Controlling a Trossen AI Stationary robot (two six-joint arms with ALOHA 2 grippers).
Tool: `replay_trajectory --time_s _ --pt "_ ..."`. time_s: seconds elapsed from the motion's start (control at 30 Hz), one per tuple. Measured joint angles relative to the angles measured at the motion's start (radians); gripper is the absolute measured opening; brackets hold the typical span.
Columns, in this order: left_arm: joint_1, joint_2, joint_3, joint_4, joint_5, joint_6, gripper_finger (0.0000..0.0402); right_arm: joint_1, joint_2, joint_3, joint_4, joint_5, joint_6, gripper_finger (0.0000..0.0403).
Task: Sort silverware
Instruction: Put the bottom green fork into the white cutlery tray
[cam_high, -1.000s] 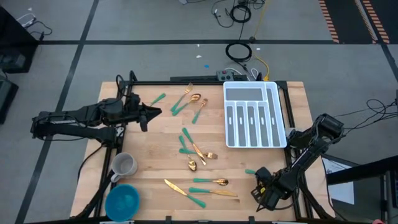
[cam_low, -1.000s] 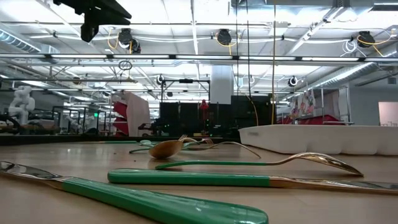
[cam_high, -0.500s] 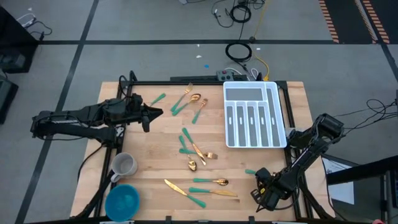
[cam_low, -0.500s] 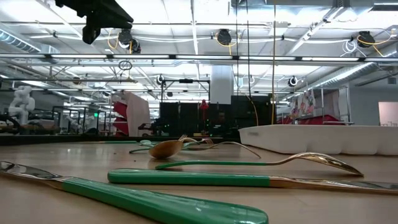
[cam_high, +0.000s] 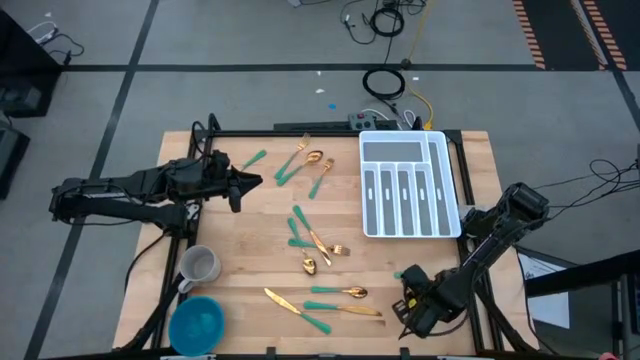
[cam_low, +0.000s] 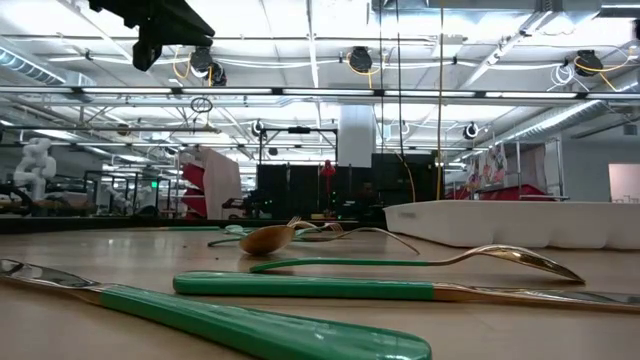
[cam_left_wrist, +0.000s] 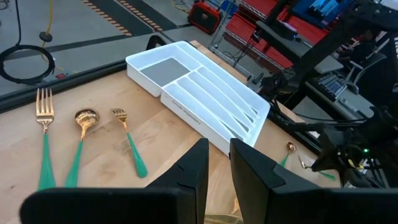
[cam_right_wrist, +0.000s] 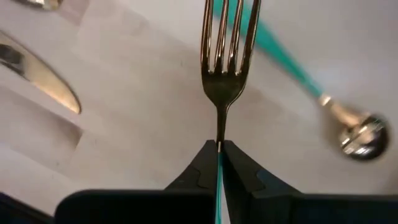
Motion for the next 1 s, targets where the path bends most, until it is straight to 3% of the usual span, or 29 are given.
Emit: replay_trajectory --time_s 0.13,0.37,0.7,0.83,1.0 --pt "0.0 0.0 0.0 0.0 0.0 -0.004 0.0073 -0.089 -0.021 0.003 -0.089 0.011 -0.12 0.0" --pt "0.0 0.0 0.0 0.0 0.005 -0.006 0.0073 -0.261 -0.081 0.003 -0.187 0.14 -0.341 0.0" --pt "0.0 0.0 0.0 0.0 0.005 -0.005 0.0073 -0.538 -0.289 0.001 -0.485 0.405 -0.359 0.0" --pt "0.0 0.0 0.0 0.0 0.005 -0.003 0.0073 -0.643 -0.417 -0.044 -0.497 0.494 -0.372 0.0" --pt "0.0 0.0 0.0 0.0 0.005 0.0 0.0073 -0.751 -0.559 -0.137 -0.399 0.528 -0.424 0.0"
